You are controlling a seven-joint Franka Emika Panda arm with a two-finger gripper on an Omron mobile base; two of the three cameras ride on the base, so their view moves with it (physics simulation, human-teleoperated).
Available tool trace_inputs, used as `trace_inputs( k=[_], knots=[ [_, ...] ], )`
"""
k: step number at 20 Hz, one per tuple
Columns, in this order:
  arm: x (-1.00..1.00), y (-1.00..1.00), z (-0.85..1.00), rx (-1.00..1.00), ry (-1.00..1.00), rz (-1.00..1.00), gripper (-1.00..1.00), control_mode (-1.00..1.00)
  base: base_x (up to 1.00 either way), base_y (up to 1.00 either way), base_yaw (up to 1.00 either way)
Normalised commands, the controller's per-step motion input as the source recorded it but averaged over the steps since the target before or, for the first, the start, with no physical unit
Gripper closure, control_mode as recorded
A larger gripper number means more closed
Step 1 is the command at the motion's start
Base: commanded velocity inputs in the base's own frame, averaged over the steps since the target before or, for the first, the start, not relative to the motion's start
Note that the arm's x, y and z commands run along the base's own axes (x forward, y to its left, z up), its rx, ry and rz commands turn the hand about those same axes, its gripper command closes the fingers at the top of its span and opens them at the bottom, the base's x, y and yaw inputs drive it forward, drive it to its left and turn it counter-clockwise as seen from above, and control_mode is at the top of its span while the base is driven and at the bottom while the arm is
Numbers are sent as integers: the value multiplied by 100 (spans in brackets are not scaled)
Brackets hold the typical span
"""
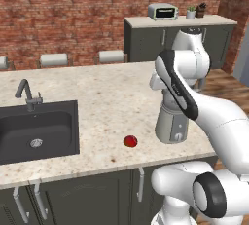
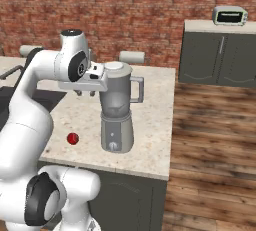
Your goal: Open the blender lid, put the mango in the blender, close the lid, and start the blender.
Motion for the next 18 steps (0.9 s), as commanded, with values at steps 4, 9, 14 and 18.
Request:
trace_inputs(
  k=[4,9,14,18],
  knots=[
    [-24,-23,17,4,-23,0,-100,-100,0,0,0],
    [-62,-22,89,4,-50,-4,-100,-100,0,0,0],
    [-12,-1,96,0,-31,-15,-100,-100,0,0,0],
    [41,-25,39,0,-1,-21,-100,-100,0,0,0]
  ],
)
